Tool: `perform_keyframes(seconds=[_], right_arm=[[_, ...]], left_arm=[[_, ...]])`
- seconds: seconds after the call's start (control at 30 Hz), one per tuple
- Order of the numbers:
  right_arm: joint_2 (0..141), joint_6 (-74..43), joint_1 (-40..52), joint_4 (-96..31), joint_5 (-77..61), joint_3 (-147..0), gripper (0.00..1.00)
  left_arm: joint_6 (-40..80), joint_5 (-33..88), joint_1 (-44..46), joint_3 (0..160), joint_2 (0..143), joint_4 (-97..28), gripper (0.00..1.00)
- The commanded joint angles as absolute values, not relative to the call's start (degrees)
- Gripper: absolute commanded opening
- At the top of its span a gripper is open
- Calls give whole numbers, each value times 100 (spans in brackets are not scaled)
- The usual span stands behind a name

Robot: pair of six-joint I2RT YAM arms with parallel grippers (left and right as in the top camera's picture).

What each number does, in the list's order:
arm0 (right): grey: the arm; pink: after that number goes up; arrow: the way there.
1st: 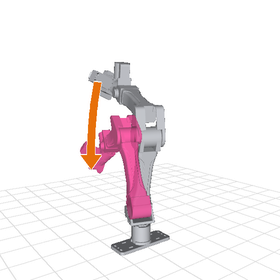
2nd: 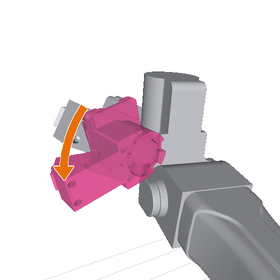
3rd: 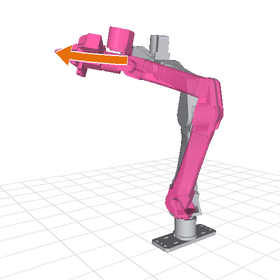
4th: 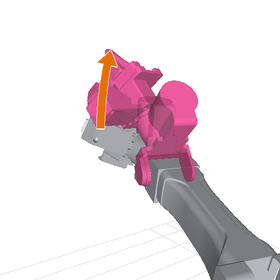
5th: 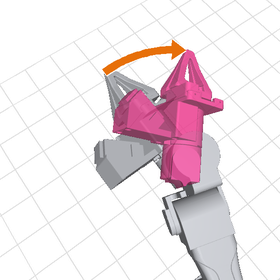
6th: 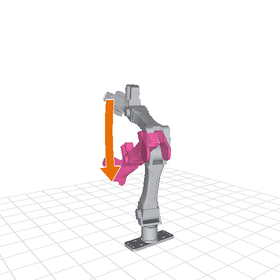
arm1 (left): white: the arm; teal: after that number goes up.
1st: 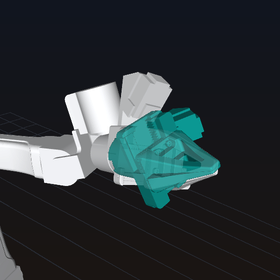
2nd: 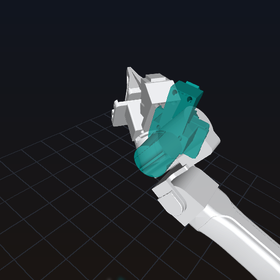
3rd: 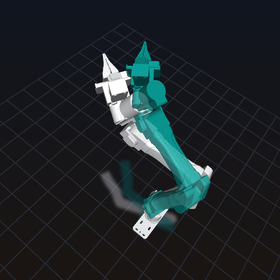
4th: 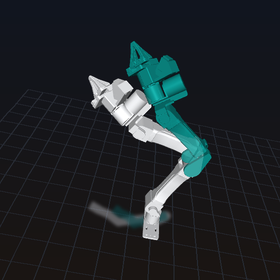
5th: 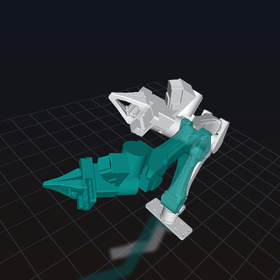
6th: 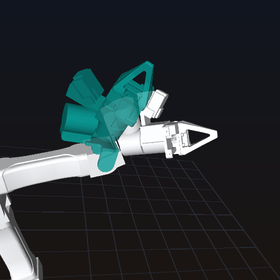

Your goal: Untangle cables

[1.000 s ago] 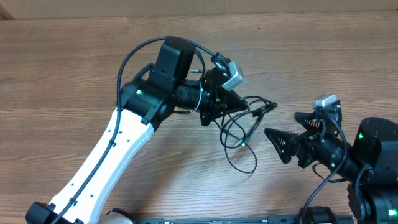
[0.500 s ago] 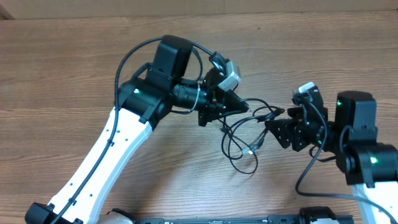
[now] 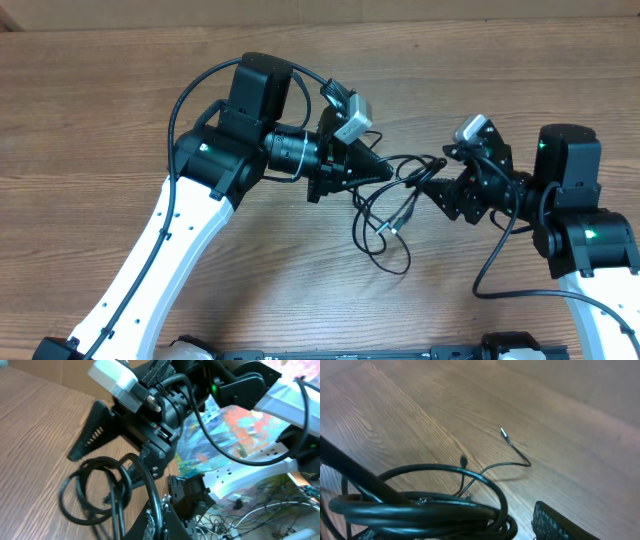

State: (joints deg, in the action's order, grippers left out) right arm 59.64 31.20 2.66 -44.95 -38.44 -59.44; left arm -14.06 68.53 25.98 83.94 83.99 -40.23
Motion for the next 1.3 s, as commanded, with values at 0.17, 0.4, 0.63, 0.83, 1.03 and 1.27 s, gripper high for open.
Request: perform_keyframes(seconds=[0.17, 0.4, 0.63, 0.83, 1.03, 1.27], right_arm=[[5933, 4517, 255, -4219, -5439, -5957, 32], [5933, 4707, 255, -4333, -5990, -5957, 15], [5933, 5135, 255, -4381, -6364, -5957, 15], [5933, 5153, 255, -4383, -6569, -5957, 35], [5933, 5151, 255, -4434, -6678, -5957, 7], [5933, 5144, 255, -4668, -6759, -5957, 4]], left_arm=[[-1203, 7749, 2589, 8499, 8237, -3450, 4], [-495, 7804, 2589, 8499, 8237, -3044, 4], [161, 7804, 2589, 8499, 8237, -2672, 4], [655, 7802, 2589, 8499, 8237, -2193, 4], [650, 7802, 2589, 8499, 8237, -2178, 4], [642, 7721, 2585, 8499, 8237, -2187, 4]])
